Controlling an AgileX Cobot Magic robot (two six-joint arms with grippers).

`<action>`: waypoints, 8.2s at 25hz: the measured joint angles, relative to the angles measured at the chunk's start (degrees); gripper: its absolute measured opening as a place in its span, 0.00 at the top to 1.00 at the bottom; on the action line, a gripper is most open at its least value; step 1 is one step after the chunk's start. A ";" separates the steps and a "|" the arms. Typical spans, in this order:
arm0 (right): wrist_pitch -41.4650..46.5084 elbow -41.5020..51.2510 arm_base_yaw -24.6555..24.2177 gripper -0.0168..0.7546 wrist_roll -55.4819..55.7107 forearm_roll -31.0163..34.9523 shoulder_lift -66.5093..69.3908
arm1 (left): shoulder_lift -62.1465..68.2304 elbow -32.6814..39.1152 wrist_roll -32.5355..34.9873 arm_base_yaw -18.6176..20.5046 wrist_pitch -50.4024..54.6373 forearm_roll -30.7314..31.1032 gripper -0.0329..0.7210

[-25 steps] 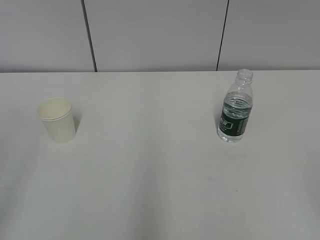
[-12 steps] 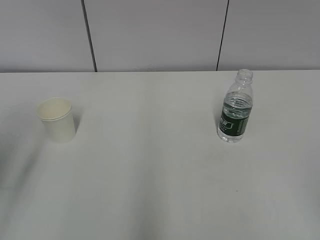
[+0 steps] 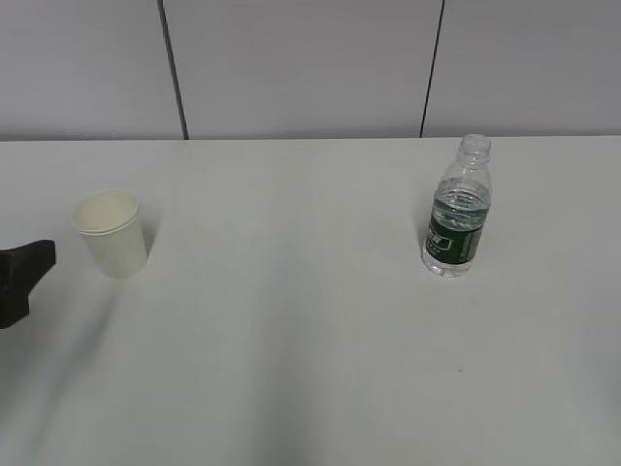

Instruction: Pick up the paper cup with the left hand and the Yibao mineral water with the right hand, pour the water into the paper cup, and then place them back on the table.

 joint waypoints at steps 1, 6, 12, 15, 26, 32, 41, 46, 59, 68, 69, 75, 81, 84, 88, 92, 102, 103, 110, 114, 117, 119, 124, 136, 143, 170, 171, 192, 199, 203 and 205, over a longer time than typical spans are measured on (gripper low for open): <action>0.00 0.00 0.00 0.22 0.00 0.00 0.00 | 2.62 0.13 0.00 0.00 -2.51 0.49 0.22; 0.00 0.00 0.00 0.22 0.00 0.00 0.00 | 16.43 0.13 0.00 0.00 -14.94 0.98 0.21; 0.00 0.00 0.00 0.22 0.00 0.00 0.00 | 33.10 -0.08 0.00 0.00 -30.85 -0.89 0.16; 0.00 0.00 0.00 0.22 0.00 0.00 0.00 | 39.68 -1.29 0.00 0.00 -37.15 -1.00 0.16; 0.00 0.00 0.00 0.22 0.00 0.61 0.00 | 49.59 -9.36 0.00 0.00 -38.82 -2.42 0.15; 0.00 0.00 0.00 0.22 0.00 1.08 0.00 | 51.35 -14.21 0.00 0.00 -38.87 -3.20 0.14; 0.00 0.00 0.00 0.22 0.00 1.14 0.00 | 55.63 -19.76 0.00 0.00 -38.83 -5.08 0.12; 0.00 0.00 0.00 0.22 0.00 1.14 0.00 | 55.78 -22.54 0.00 0.00 -38.76 -5.43 0.12; 0.00 0.00 0.00 0.22 0.00 1.14 0.00 | 55.78 -23.06 0.00 0.00 -38.86 -5.97 0.12; 0.00 0.00 0.00 0.22 0.00 1.14 0.00 | 55.78 -23.91 0.00 0.00 -37.04 -6.17 0.14; 0.00 0.00 0.00 0.22 0.00 1.14 0.00 | 55.78 -23.91 0.00 0.00 -36.29 -6.17 0.14; 0.00 0.00 0.00 0.22 0.00 1.14 0.00 | 56.85 -23.91 0.00 0.00 -36.60 -6.17 0.15; 0.00 0.00 0.00 0.22 0.00 1.14 0.00 | 58.42 -23.91 0.00 0.00 -37.59 -6.17 0.17; 0.00 0.00 0.00 0.22 0.00 1.14 0.00 | 58.56 -23.91 0.00 0.00 -38.62 -5.80 0.17; 0.00 0.00 0.00 0.22 0.00 1.14 0.00 | 58.56 -23.91 0.00 0.00 -38.68 -5.46 0.17; 0.00 0.00 0.00 0.22 0.00 1.14 0.00 | 58.56 -23.91 0.00 0.00 -38.68 -5.44 0.17; 0.00 0.00 0.00 0.22 0.00 1.14 0.00 | 58.56 -23.91 -0.05 0.00 -38.68 -4.47 0.37; 0.00 0.00 0.00 0.22 0.00 1.14 0.00 | 58.56 -23.91 -0.05 0.00 -38.81 -4.33 0.38; 0.00 0.00 0.00 0.22 0.00 1.14 0.00 | 56.73 -23.91 -0.56 0.00 -38.62 0.93 0.39; 0.00 0.00 0.00 0.22 0.00 1.14 0.00 | 52.11 -23.91 -2.23 0.00 -38.65 6.45 0.39; 0.00 0.00 0.00 0.22 0.00 1.52 0.00 | 47.65 -23.91 -6.13 -0.29 -38.41 13.02 0.39; -0.24 0.00 0.00 0.22 -0.50 2.72 0.00 | 45.01 -23.91 -7.88 -1.24 -36.75 17.07 0.39; -7.22 -1.11 0.00 0.22 -5.38 5.68 2.59 | 40.53 -23.91 -8.67 -6.14 -32.63 23.57 0.39; -39.89 1.22 0.00 0.22 -8.73 5.95 29.98 | 40.10 -23.85 -10.02 -14.00 -28.61 25.36 0.39; -68.29 5.98 0.00 0.22 -8.76 6.31 43.51 | 40.10 -23.85 -10.11 -14.00 -28.35 25.31 0.39; -108.03 7.20 8.87 0.22 4.23 -11.81 91.18 | 40.10 -23.85 -10.15 -14.00 -27.88 25.14 0.39; -108.95 6.76 9.40 0.22 4.23 -10.40 92.78 | 40.10 -23.85 -10.15 -14.00 -27.61 25.14 0.39; -130.73 -3.08 9.88 0.11 0.40 -5.64 118.66 | 40.10 -23.85 -10.15 -14.00 -25.73 25.14 0.39; -130.82 -8.26 9.88 0.11 0.40 -7.18 121.92 | 40.10 -23.85 -10.15 -14.00 -25.73 25.14 0.39; -130.86 -10.93 9.88 0.11 0.40 -7.53 123.52 | 40.10 -23.85 -10.15 -14.05 -25.73 25.14 0.39; -130.86 -12.32 9.88 0.11 0.40 -7.61 124.64 | 40.10 -23.85 -10.15 -14.05 -25.73 25.14 0.39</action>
